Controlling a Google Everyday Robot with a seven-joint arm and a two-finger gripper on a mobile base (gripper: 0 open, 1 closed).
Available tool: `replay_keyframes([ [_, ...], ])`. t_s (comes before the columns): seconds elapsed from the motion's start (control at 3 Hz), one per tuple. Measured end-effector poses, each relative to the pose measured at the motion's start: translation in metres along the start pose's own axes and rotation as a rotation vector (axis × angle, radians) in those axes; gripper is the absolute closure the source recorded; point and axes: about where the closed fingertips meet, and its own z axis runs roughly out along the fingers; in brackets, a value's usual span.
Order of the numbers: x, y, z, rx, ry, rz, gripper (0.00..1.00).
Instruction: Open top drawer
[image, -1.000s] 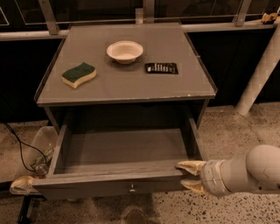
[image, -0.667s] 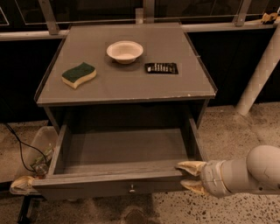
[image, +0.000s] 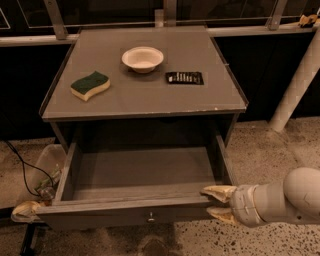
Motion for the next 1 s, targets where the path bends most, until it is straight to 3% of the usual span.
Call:
replay_keyframes([
  [1.0, 0.0000, 0.0000, 0.0000, 0.000, 0.000, 0.000, 0.13],
])
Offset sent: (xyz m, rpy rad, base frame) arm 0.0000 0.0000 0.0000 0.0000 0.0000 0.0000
